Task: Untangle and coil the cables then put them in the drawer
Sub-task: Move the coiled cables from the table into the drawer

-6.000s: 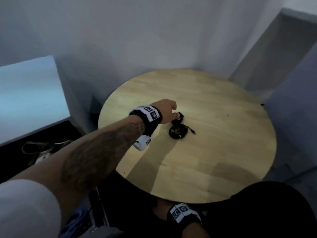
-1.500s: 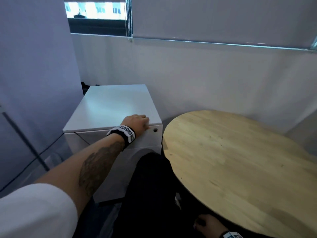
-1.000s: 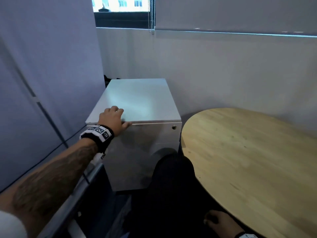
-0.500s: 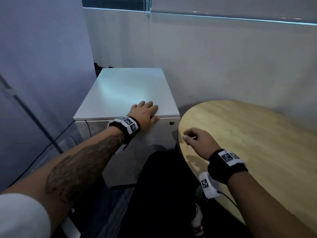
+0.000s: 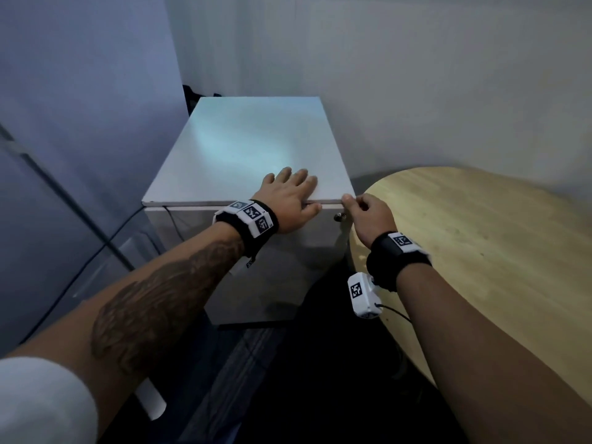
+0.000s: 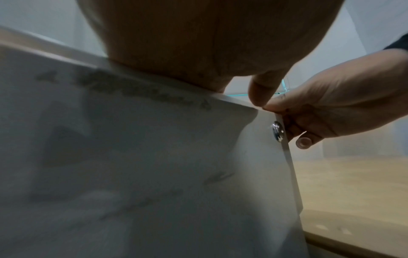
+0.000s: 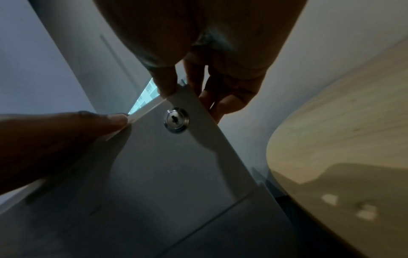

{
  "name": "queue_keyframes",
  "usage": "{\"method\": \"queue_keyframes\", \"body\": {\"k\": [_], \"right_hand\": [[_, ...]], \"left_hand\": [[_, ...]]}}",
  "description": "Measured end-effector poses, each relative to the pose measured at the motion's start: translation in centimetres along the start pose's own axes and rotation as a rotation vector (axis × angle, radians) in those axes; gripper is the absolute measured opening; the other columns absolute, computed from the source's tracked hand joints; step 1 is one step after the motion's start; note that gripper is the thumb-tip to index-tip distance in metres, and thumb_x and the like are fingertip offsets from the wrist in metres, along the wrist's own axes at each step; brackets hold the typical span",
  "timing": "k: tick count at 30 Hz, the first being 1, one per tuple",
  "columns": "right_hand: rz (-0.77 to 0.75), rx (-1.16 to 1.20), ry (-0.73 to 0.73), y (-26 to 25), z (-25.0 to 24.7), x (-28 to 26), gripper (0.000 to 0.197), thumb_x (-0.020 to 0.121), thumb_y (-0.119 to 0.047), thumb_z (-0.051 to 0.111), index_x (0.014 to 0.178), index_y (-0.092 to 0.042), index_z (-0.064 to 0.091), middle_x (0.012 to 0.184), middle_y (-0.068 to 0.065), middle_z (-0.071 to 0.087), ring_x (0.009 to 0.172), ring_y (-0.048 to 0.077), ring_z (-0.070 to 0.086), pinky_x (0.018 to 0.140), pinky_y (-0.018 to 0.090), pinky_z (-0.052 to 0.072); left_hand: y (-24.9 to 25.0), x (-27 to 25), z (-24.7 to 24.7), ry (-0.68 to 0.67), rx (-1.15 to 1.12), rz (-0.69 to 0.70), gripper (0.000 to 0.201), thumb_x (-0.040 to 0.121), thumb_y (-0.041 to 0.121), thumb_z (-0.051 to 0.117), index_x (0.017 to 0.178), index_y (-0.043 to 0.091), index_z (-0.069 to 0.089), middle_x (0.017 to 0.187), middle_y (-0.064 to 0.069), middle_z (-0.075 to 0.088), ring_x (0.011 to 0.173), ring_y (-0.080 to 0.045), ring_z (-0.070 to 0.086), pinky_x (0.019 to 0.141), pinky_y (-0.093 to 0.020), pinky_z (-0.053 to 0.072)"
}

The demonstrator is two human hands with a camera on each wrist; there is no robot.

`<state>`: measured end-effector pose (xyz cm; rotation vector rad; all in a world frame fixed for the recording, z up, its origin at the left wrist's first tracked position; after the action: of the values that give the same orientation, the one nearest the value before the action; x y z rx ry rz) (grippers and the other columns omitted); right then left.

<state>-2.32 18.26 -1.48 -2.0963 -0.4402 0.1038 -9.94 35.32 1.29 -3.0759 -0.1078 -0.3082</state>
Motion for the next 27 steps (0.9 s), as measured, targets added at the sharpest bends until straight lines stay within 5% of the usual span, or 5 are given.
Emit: {"method": "queue_keyframes", "body": {"k": [5,10,13,17,27], "right_hand": [[-0.008,-0.009,-0.029,-0.1,0.0,-0.2,0.054,0.096,-0.052,0.050,0.077,-0.002,0.053,0.072,0.012,0.057,0.071,0.032,0.055,0.066,0.037,0.046],[0.018,0.035,-0.082,1.2,0.5,0.6,0.070,0.075,-0.078,0.044,0.076,-0.009,0.050,0.081,0.017,0.065,0.078,0.038,0.068,0.074,0.056,0.057],[0.028,0.017,-0.091,0.2,0.4,0.1,0.066,0.077,-0.075,0.042,0.075,-0.010,0.050,0.081,0.016,0.064,0.080,0.037,0.066,0.076,0.054,0.057],[0.022,-0.068,-0.140,-0.6,-0.9,-1.4,0.045,0.099,-0.053,0.045,0.096,-0.011,0.060,0.094,0.005,0.063,0.090,0.026,0.058,0.080,0.032,0.042],[0.036,-0.235,-0.501,6.6,-5.6,-11.7,0.021,0.099,-0.037,0.056,0.096,-0.018,0.067,0.092,-0.001,0.069,0.084,0.017,0.066,0.081,0.036,0.051]], "left_hand": [[-0.1,-0.1,0.3,-0.036,0.002,-0.004,0.074,0.088,0.072,0.028,0.144,0.025,0.027,0.154,-0.001,0.027,0.141,-0.030,0.023,0.111,-0.052,0.025],[0.0,-0.8,-0.1,-0.005,-0.005,0.004,0.073,0.088,0.073,0.031,0.143,0.025,0.031,0.153,0.000,0.030,0.141,-0.030,0.025,0.111,-0.049,0.027],[0.3,-1.6,-0.2,0.049,0.007,0.009,0.069,0.091,0.068,0.035,0.144,0.023,0.033,0.153,-0.001,0.032,0.141,-0.030,0.027,0.110,-0.047,0.029],[-0.2,-1.7,-0.1,0.065,0.003,0.015,0.065,0.092,0.064,0.042,0.145,0.028,0.034,0.155,-0.002,0.030,0.143,-0.032,0.026,0.112,-0.047,0.027],[-0.3,-0.3,-0.2,0.089,0.035,-0.050,0.059,0.088,0.069,0.039,0.132,0.030,0.042,0.138,0.000,0.046,0.125,-0.031,0.042,0.099,-0.049,0.038]]}}
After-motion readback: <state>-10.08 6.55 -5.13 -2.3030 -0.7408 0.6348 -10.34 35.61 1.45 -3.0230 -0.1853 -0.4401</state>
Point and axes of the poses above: each hand's wrist, its own x-axis towards the middle knuckle, its own z-axis out of the palm, y = z × x, the point moved 6 cm from there along x, towards the middle knuckle
